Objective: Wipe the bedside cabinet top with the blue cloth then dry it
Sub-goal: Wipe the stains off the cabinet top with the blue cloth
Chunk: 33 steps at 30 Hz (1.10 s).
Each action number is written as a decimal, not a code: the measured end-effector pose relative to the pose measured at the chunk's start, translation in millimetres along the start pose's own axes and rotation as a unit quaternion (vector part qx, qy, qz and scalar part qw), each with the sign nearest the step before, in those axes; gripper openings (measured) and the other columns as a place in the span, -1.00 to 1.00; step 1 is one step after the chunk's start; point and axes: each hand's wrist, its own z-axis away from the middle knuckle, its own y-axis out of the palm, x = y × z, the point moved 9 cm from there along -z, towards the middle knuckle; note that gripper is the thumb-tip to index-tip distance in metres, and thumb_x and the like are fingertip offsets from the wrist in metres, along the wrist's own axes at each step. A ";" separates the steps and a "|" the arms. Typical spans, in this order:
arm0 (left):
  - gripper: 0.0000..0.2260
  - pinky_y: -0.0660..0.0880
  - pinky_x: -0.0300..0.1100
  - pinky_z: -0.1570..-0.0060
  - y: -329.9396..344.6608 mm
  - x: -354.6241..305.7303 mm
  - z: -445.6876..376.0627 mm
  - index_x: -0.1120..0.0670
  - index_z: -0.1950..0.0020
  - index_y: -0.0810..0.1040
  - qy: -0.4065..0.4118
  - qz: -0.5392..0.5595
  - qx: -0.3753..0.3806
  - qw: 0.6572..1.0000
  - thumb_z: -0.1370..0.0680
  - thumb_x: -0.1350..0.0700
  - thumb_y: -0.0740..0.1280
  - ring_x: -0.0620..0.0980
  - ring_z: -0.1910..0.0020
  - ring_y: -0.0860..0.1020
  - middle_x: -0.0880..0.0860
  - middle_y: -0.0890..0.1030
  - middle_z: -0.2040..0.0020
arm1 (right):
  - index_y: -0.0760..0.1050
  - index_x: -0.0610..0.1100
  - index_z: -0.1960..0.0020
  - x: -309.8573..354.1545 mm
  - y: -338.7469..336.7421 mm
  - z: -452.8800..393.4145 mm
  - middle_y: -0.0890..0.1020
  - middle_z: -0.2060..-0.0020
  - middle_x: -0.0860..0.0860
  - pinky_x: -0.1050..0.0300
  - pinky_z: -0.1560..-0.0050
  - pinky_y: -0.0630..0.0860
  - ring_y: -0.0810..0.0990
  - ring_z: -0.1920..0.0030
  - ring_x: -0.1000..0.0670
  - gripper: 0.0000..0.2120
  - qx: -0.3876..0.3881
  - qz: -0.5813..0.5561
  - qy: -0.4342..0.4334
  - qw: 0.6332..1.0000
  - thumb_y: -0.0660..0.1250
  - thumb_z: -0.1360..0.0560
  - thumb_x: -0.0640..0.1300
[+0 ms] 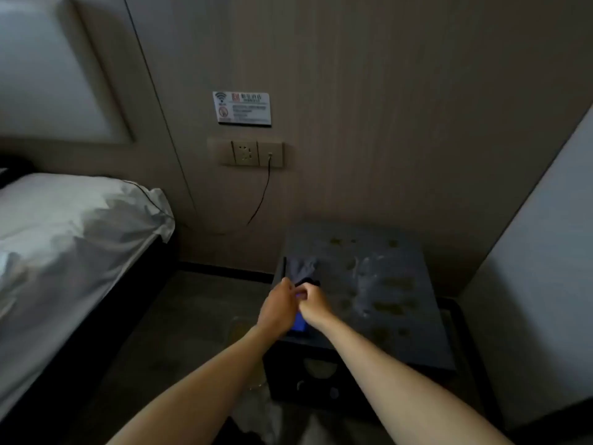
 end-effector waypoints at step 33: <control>-0.28 -0.22 0.06 -0.56 132.8 21.7 23.3 0.14 -0.56 -0.39 0.055 -0.425 0.121 0.896 -0.67 -0.11 0.04 0.08 -0.55 -0.37 0.12 -0.41 -0.56 | -0.27 -0.20 -0.59 -82.3 0.2 37.8 -0.26 -0.59 -0.11 -0.03 -0.57 -0.19 -0.26 -0.59 -0.07 -0.36 0.025 0.459 -0.009 0.888 0.05 -0.69 -0.11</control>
